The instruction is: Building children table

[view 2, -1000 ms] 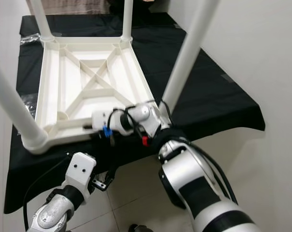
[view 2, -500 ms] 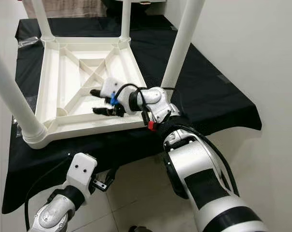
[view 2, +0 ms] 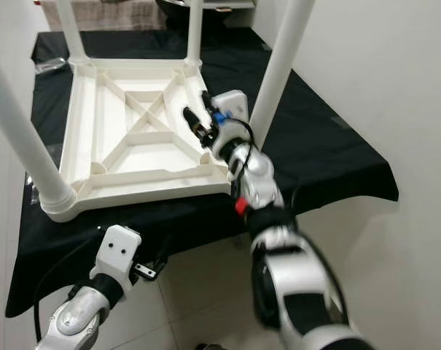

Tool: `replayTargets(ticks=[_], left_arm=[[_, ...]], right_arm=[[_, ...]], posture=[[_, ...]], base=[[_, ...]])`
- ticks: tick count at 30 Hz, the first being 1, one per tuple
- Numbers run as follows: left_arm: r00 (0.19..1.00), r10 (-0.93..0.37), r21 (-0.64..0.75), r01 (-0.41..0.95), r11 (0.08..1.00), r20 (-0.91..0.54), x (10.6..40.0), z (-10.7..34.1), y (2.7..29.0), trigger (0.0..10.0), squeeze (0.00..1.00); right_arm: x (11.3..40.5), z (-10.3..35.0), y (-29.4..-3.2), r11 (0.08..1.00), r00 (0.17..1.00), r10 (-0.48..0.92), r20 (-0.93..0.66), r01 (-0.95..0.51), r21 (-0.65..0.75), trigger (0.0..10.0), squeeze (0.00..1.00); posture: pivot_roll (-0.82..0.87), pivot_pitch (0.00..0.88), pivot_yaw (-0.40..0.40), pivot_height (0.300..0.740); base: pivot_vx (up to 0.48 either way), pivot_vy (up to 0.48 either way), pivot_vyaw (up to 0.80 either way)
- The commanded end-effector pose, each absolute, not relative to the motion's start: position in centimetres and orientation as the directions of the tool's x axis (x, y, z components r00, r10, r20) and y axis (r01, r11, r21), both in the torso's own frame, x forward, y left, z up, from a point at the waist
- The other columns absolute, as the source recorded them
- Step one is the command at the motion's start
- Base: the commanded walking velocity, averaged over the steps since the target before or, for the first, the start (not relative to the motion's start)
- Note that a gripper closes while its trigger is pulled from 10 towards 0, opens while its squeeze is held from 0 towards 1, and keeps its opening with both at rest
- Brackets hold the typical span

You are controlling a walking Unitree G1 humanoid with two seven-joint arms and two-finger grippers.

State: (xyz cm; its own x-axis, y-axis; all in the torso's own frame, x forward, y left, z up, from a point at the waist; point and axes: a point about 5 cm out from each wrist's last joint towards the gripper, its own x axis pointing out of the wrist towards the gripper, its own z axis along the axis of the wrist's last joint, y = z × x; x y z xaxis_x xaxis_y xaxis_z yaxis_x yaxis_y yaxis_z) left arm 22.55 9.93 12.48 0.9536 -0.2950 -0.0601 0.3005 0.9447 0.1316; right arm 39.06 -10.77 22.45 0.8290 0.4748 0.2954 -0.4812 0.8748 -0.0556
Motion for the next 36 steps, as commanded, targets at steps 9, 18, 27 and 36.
replayTargets(ticks=[9, 18, 27, 36], left_arm=[[0.959, -0.278, 0.109, 0.282, 0.953, -0.053, 23.2, 12.1, 10.4, 10.0, 0.00], [0.961, -0.272, 0.115, 0.277, 0.954, -0.056, 23.9, 11.7, 10.5, 10.0, 0.00], [0.955, -0.289, 0.133, 0.296, 0.946, -0.065, 24.0, 11.4, 10.3, 10.0, 0.00], [0.955, -0.291, 0.131, 0.296, 0.946, -0.060, 23.9, 11.3, 10.2, 10.0, 0.00]], right_arm=[[36.6, 21.1, -9.5, 0.859, 0.809, 0.487, 0.329, -0.511, -0.015, 10.0, 0.00], [35.0, 19.1, -9.4, 0.862, 0.825, 0.495, 0.271, -0.505, -0.036, 10.0, 0.00], [34.7, 18.6, -11.5, 0.926, 0.899, 0.375, 0.224, -0.376, -0.039, 10.0, 0.00], [35.8, 18.1, -13.6, 0.960, 0.948, 0.278, 0.154, -0.278, -0.021, 10.0, 0.00]], posture=[[0.05, 0.056, -0.089, 0.740], [0.05, 0.037, -0.083, 0.740], [0.05, 0.035, -0.084, 0.740], [0.05, 0.030, -0.084, 0.740]], base=[[0.000, 0.000, 0.00], [0.000, 0.468, 0.00], [0.000, 0.166, 0.00], [0.000, 0.000, 0.00]])
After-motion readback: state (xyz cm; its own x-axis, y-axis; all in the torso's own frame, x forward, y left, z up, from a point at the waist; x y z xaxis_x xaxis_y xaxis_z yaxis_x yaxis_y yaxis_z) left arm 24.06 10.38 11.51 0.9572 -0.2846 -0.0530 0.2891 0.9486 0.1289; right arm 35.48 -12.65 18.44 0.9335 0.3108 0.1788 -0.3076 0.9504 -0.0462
